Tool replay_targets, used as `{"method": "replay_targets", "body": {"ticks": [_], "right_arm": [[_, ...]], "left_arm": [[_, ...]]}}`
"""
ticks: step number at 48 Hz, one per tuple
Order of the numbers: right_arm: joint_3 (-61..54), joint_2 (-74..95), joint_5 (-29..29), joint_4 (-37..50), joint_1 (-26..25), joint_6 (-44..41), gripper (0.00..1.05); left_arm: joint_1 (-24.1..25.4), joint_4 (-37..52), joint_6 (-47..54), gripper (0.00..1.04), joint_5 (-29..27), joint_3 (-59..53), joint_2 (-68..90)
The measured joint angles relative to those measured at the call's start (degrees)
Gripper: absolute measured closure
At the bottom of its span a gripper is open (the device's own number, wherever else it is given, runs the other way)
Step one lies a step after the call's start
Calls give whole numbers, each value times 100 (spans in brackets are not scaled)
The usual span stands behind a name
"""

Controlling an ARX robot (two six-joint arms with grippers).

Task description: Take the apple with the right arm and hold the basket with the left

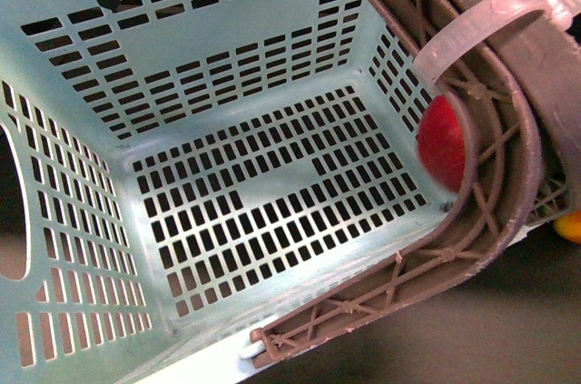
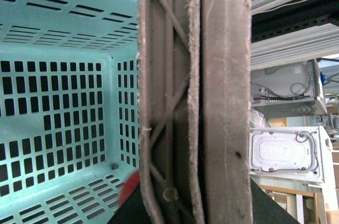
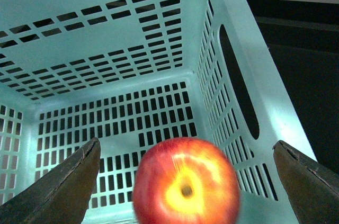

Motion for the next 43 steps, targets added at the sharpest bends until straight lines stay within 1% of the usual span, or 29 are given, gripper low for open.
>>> {"method": "replay_targets", "body": {"ticks": [7,11,15,20,33,41,42,43], "right_arm": [[0,-81,105,-13,-129,55,9],[-2,-334,289,-144,-280,118,9],[-66,-826,468,-546,-422,125,9],[-256,-1532,544,-1123,-621,39,9],[-275,-1690,573,-1161,-680,20,9],[-275,-1690,564,-1161,-680,17,9],[-280,-1687,584,-1143,-680,15,9],[-348,-1657,723,-929,-673,-79,11]], "left_arm": [[-11,-26,35,89,-2,0,4],[-7,-33,44,89,-52,9,4],[-4,-33,59,89,-46,9,4],[-4,-33,55,89,-28,9,4],[-22,-33,13,89,22,9,4],[-20,-33,37,89,-39,9,4],[-20,-33,39,89,-42,9,4],[-20,-33,39,89,-39,9,4]]}}
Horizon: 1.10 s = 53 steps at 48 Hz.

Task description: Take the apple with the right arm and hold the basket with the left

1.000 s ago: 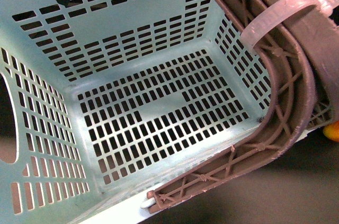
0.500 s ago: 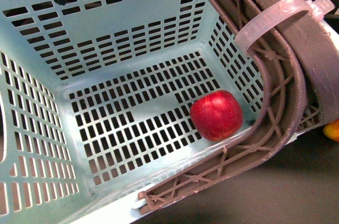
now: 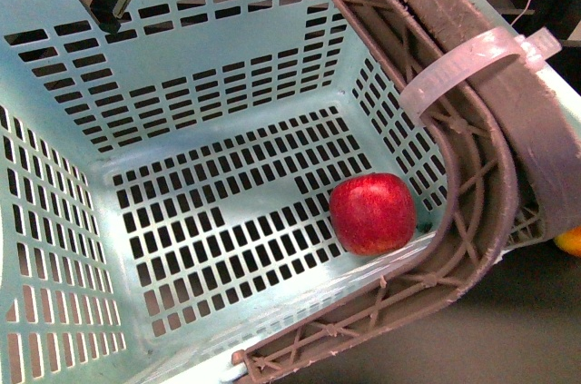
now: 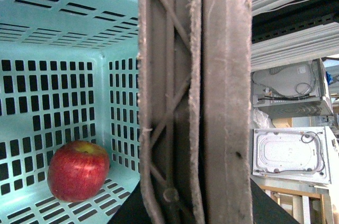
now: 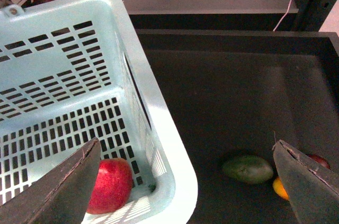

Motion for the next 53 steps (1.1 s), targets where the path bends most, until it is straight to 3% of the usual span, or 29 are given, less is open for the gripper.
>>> {"method": "replay_targets", "body": {"ticks": [4,6,16,21,23,26,29,33,53], "right_arm": [[-667,-74,278,1740,-120,-356,28],[-841,-195,205,2046,-221,-448,35],[-1342,-1040,-321,1832,-776,-599,79],[-1440,-1292,-461,1690,-911,-612,93],[-1497,-1473,-546,1578,-999,-625,103],[-1556,-1676,-634,1438,-1093,-632,103],[-1633,-1928,-1134,1248,-1453,-636,103],[-1698,-2203,-1211,1056,-1718,-634,103],[-1825,-3161,-1255,374,-1738,-636,103]], "left_arm": [[0,0,-7,89,28,0,0],[0,0,-20,89,37,0,0],[0,0,-15,89,26,2,0],[0,0,-15,89,24,2,0],[0,0,-15,89,20,2,0],[0,0,-9,89,17,2,0],[0,0,-13,89,22,2,0],[0,0,-15,89,26,2,0],[9,0,-11,89,22,2,0]]}}
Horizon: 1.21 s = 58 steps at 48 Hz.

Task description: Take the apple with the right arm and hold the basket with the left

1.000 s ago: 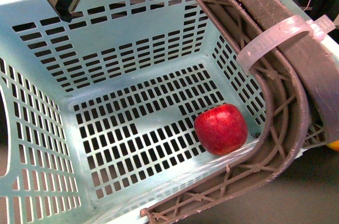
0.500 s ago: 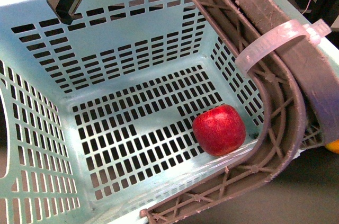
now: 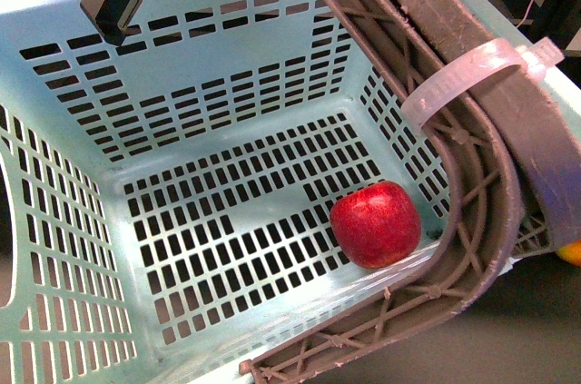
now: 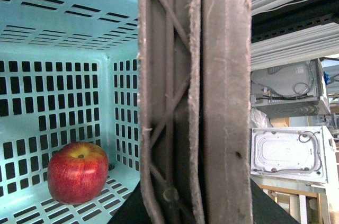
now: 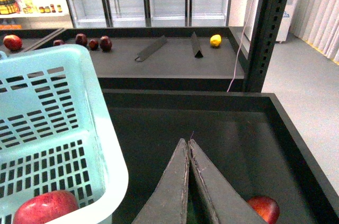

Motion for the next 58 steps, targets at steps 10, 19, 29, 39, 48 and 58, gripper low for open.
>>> {"method": "replay_targets", "body": {"ticks": [10,19,29,39,48,58], "right_arm": [[0,-374,0,-374,0,0,103],[0,-643,0,-643,0,0,103],[2,-1576,-4,-1622,0,0,103],[2,-1620,2,-1657,0,-2,103],[2,-1624,2,-1657,0,-2,71],[2,-1626,2,-1657,0,-2,32]], "left_arm": [[0,0,0,89,0,0,0],[0,0,0,89,0,0,0],[2,0,0,89,-2,0,0],[2,0,-2,89,0,0,0],[2,0,0,89,0,0,0],[2,0,0,89,0,0,0]]}}
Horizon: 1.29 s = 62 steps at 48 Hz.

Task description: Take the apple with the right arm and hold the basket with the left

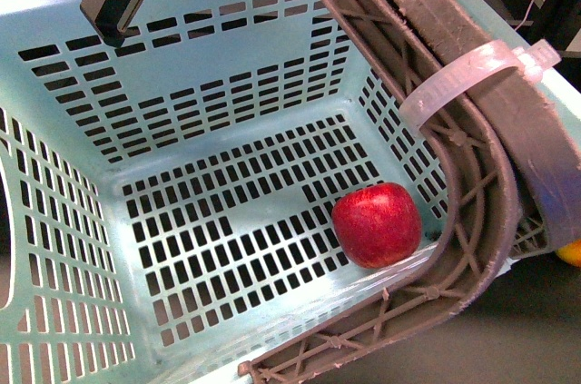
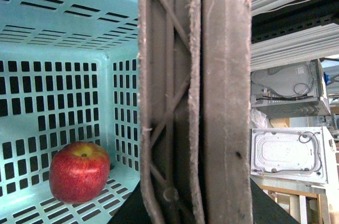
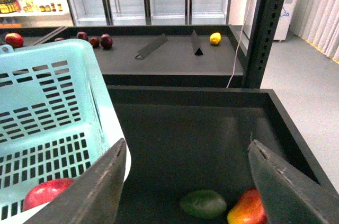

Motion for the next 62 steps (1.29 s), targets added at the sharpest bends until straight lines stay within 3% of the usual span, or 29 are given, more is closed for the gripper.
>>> {"method": "replay_targets", "body": {"ticks": [9,14,20,26,38,53,62], "right_arm": [[0,0,0,0,0,4,7],[0,0,0,0,0,2,9],[0,-2,-2,0,0,2,9],[0,-4,0,0,0,2,9],[0,-4,0,0,0,2,9],[0,-4,0,0,0,2,9],[0,-4,0,0,0,2,9]], "left_arm": [[0,0,0,89,0,0,0],[0,0,0,89,0,0,0],[-11,964,-538,89,-1224,-105,26],[144,981,-756,89,-1532,-105,66],[850,739,-1714,90,-1506,-107,186],[2415,315,-2621,90,-1611,83,1029],[2855,146,-2806,90,-1410,348,1565]]}}
